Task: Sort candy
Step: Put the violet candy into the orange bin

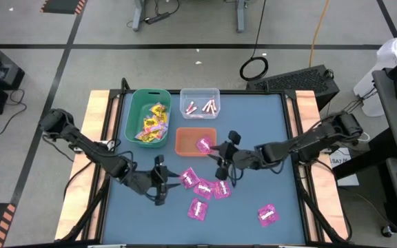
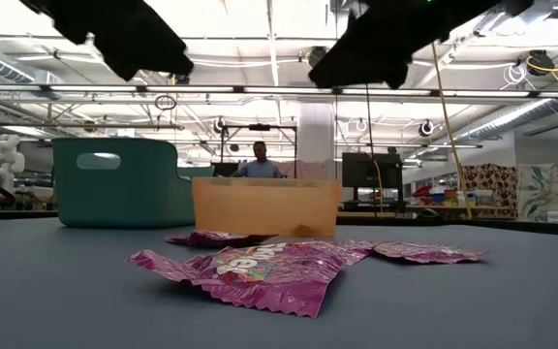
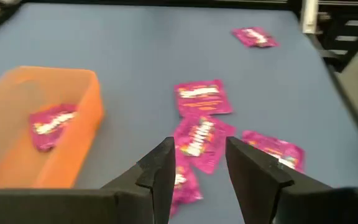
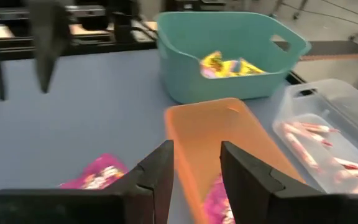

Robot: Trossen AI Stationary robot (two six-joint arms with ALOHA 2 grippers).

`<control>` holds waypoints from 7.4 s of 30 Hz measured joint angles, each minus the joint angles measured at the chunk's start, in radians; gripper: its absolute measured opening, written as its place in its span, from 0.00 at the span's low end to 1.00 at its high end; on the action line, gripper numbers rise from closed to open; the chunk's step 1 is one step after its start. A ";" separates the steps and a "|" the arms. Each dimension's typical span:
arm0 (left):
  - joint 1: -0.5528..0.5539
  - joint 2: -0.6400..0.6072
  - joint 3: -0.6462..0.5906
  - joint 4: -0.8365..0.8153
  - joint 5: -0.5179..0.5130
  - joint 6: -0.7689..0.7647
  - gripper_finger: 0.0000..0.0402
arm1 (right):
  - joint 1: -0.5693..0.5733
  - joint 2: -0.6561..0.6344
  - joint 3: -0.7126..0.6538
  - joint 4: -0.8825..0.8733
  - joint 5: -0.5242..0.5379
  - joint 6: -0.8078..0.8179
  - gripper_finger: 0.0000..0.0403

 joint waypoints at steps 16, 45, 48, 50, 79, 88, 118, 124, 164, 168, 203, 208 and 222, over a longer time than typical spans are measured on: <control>-0.078 0.200 0.006 0.120 -0.011 -0.038 0.70 | 0.253 -0.004 0.000 -0.051 -0.002 -0.091 0.31; 0.026 0.513 0.023 0.311 0.065 0.160 0.48 | 0.305 0.075 -0.001 -0.042 0.031 -0.086 0.31; 0.034 0.515 0.023 0.313 0.055 0.159 0.45 | 0.305 0.075 -0.001 -0.043 0.031 -0.089 0.31; 0.037 0.516 0.023 0.312 0.042 0.160 0.43 | 0.305 0.075 -0.001 -0.042 0.031 -0.096 0.31; 0.076 0.402 0.026 0.241 0.014 0.115 0.01 | 0.305 0.074 -0.001 -0.025 0.025 -0.084 0.31; 0.064 0.310 0.026 0.214 0.008 0.108 0.01 | 0.305 0.123 -0.001 0.032 0.018 -0.082 0.31; 0.062 0.211 0.026 0.177 0.079 0.133 0.00 | 0.130 0.492 0.000 0.614 -0.191 -0.047 0.33; 0.062 0.211 0.026 0.167 0.079 0.132 0.00 | 0.130 0.492 0.000 0.609 -0.190 -0.052 0.12; 0.059 0.264 0.026 0.121 0.043 0.054 0.02 | 0.111 0.450 0.000 0.559 -0.188 -0.054 0.05; 0.059 0.244 0.026 0.121 0.040 0.057 0.01 | 0.111 0.385 0.000 0.424 -0.110 -0.049 0.13; 0.170 -0.302 -0.023 0.359 -0.082 0.475 0.00 | 0.247 0.268 -0.001 0.115 0.028 0.151 0.30; 0.171 -0.302 -0.023 0.358 -0.040 0.500 0.00 | 0.250 0.268 -0.001 0.116 0.030 0.153 0.30; 0.126 -0.302 -0.023 0.281 0.043 1.054 0.00 | 0.250 0.268 -0.001 0.122 0.031 0.126 0.30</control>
